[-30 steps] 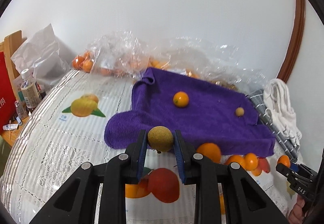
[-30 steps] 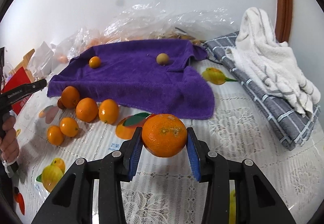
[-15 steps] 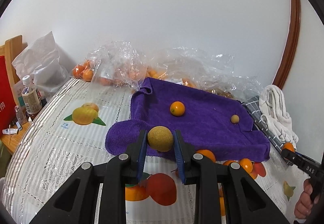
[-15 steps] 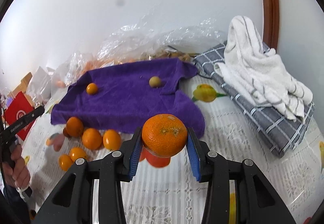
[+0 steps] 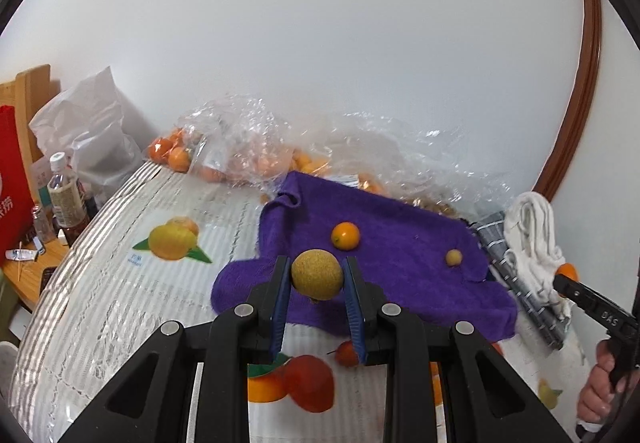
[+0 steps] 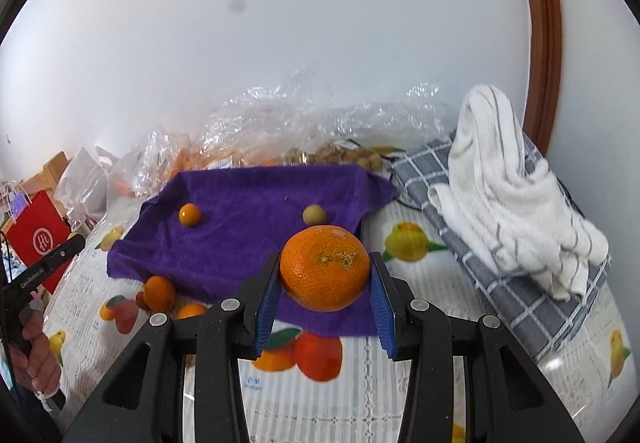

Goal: Organize fruits
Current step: 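Carry the tangerine and tan fruit over the purple towel with both tools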

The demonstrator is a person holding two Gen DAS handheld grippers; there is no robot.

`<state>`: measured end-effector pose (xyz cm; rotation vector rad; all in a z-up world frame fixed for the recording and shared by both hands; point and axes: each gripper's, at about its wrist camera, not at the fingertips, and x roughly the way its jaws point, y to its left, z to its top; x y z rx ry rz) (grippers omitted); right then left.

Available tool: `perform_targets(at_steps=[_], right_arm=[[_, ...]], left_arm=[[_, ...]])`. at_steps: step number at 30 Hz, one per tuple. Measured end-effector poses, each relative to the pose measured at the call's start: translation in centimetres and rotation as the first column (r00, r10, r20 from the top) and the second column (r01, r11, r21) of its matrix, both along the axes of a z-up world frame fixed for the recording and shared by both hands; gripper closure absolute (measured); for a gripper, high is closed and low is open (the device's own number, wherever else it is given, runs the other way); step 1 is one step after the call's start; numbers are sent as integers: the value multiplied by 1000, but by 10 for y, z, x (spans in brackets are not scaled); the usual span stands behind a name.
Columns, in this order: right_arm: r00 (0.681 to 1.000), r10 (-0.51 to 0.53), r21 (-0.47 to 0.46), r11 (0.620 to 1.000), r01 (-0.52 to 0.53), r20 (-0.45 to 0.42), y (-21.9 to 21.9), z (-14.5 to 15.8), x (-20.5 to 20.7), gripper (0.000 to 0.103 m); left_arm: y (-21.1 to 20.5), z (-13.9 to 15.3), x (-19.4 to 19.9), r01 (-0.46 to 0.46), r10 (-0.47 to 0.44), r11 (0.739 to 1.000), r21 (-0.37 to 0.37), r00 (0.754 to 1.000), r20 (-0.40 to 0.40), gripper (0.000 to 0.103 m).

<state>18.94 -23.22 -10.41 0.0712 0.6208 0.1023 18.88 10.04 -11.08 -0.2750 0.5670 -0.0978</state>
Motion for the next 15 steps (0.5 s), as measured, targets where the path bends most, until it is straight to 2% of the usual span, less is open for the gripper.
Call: perform_targets(at_steps=[8, 15], right_arm=[[999, 16, -9, 1000, -16, 32, 9, 18, 21, 61], [999, 31, -7, 999, -31, 6, 17, 6, 52, 61]], left_arm=[[-8, 27, 24, 0, 0, 1000, 2, 1000, 17, 78], [-24, 21, 55, 9, -9, 1000, 29, 1000, 13, 78]])
